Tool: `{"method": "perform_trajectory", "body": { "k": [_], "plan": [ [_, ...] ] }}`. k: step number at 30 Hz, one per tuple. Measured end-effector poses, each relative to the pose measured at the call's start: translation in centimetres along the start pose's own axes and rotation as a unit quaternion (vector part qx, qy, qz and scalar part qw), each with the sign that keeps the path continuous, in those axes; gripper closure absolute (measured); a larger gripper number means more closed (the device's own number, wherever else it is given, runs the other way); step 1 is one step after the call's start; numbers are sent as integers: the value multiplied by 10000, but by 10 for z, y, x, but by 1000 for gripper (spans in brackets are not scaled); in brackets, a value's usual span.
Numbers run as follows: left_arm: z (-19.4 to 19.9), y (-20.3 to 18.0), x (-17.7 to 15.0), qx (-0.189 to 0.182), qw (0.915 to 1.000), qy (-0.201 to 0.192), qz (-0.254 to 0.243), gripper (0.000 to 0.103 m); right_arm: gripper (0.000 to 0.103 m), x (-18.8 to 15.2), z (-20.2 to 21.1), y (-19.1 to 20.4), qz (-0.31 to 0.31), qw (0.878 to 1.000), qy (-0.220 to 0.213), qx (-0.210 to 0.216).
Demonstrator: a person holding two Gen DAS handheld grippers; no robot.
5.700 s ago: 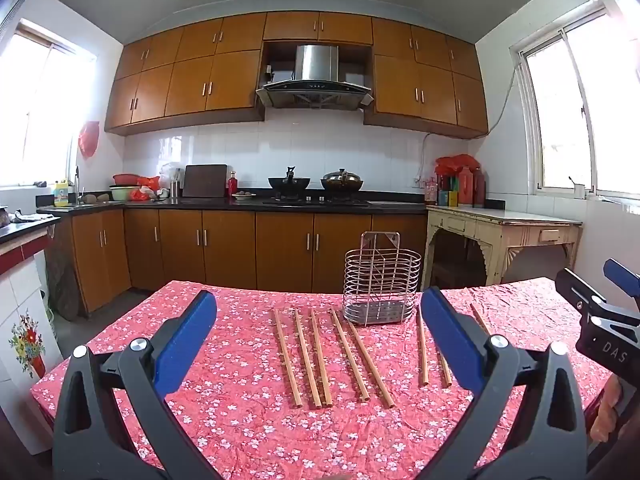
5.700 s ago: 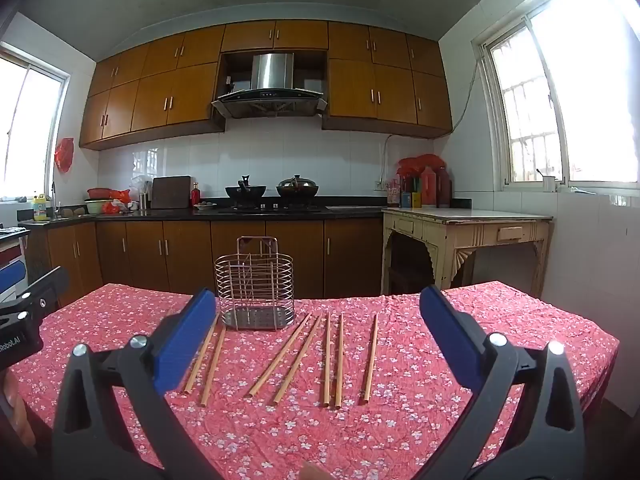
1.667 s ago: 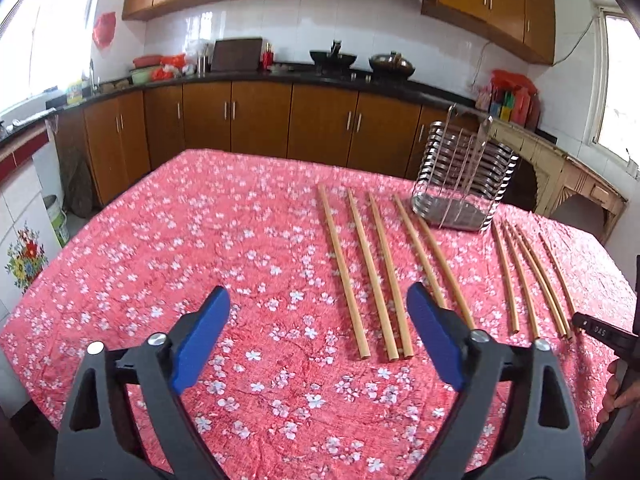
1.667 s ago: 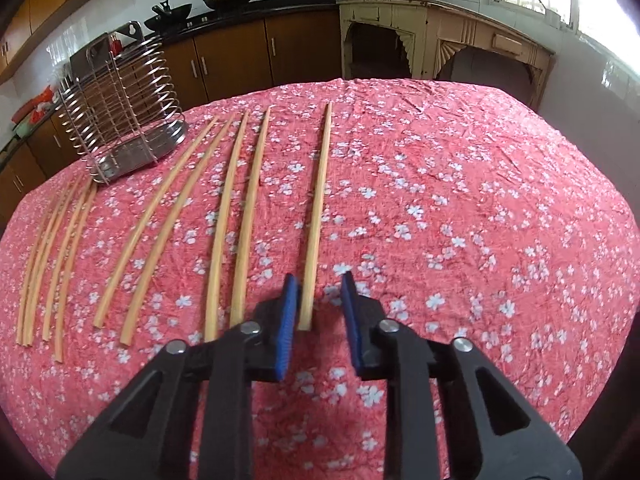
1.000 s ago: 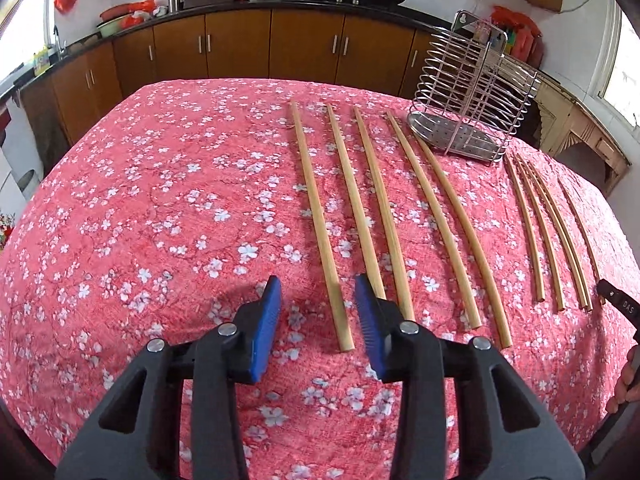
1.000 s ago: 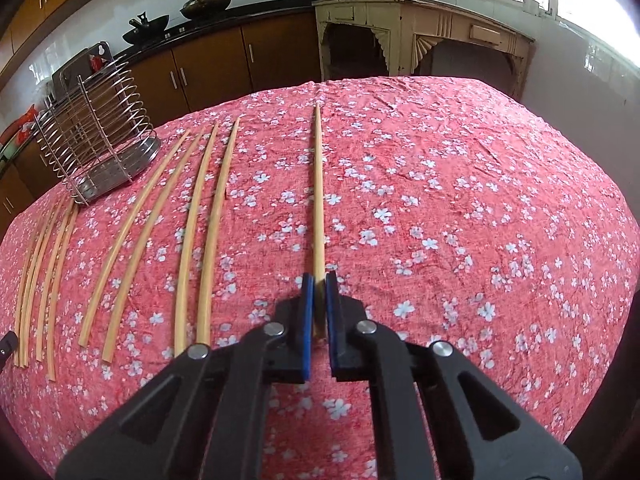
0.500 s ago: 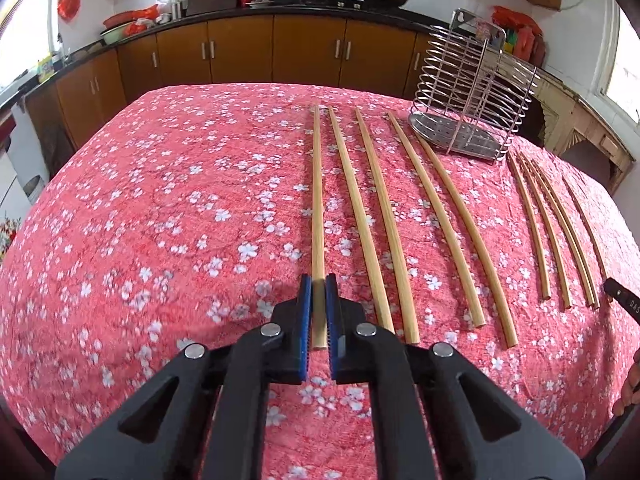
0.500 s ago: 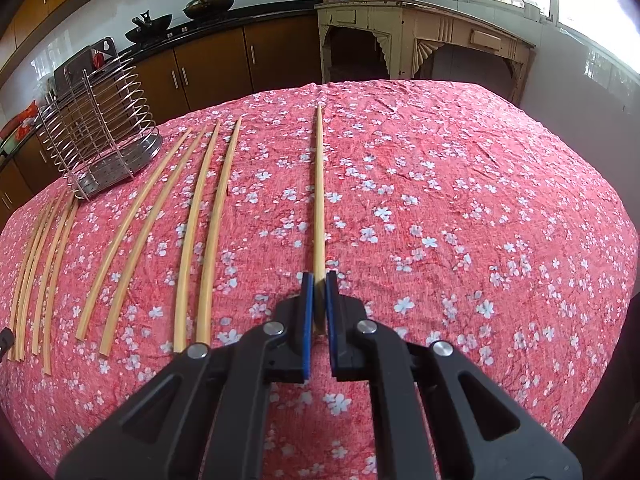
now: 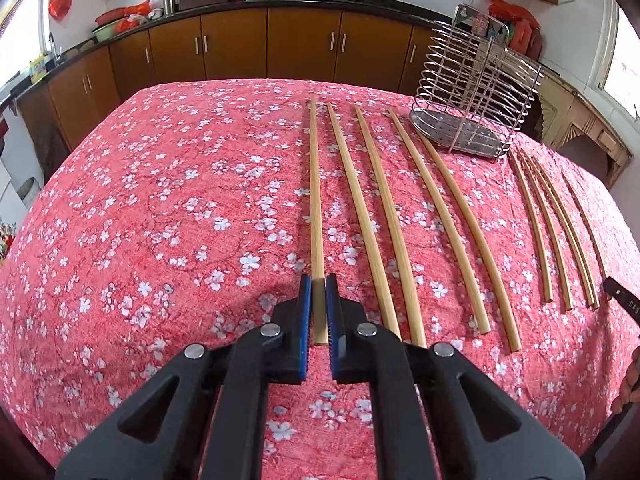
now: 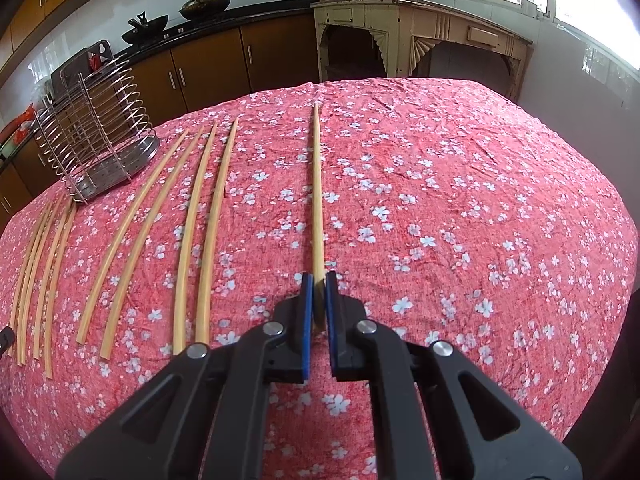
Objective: Organize utensils
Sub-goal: 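Lift the held chopsticks off the cloth with both tools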
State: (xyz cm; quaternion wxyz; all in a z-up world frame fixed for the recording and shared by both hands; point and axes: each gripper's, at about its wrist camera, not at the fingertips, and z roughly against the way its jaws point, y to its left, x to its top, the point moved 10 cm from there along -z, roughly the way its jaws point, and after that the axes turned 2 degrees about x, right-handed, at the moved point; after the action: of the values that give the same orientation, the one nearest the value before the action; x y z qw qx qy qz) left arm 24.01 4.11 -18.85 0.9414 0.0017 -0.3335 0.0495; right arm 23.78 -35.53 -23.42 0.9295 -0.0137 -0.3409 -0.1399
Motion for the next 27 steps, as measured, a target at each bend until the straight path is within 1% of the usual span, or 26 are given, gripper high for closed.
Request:
{"method": "perform_trajectory", "body": {
  "k": [3,8,12,15,19,27],
  "plan": [
    [-5,-4,5,-3,9999,96,-140,96,95,5,-4,3,18,9999,95,50],
    [-16,-3,18,111,9994,111,-294,96,95,22,-18,0,1,9999,139,-47],
    [-27,5,32,247,9992,73,-305,96,95,34,-29,-4,21,9998,31,-203],
    [-33,15,40,323,9992,3,-250,96,95,38,-33,-8,-78,9998,28,-165],
    [-34,22,43,124,9999,-9,-93,96,95,40,-34,-13,-151,9998,31,-134],
    [-27,20,32,-55,9998,-7,-168,95,95,41,-35,-14,-103,9997,32,-200]
  ]
}}
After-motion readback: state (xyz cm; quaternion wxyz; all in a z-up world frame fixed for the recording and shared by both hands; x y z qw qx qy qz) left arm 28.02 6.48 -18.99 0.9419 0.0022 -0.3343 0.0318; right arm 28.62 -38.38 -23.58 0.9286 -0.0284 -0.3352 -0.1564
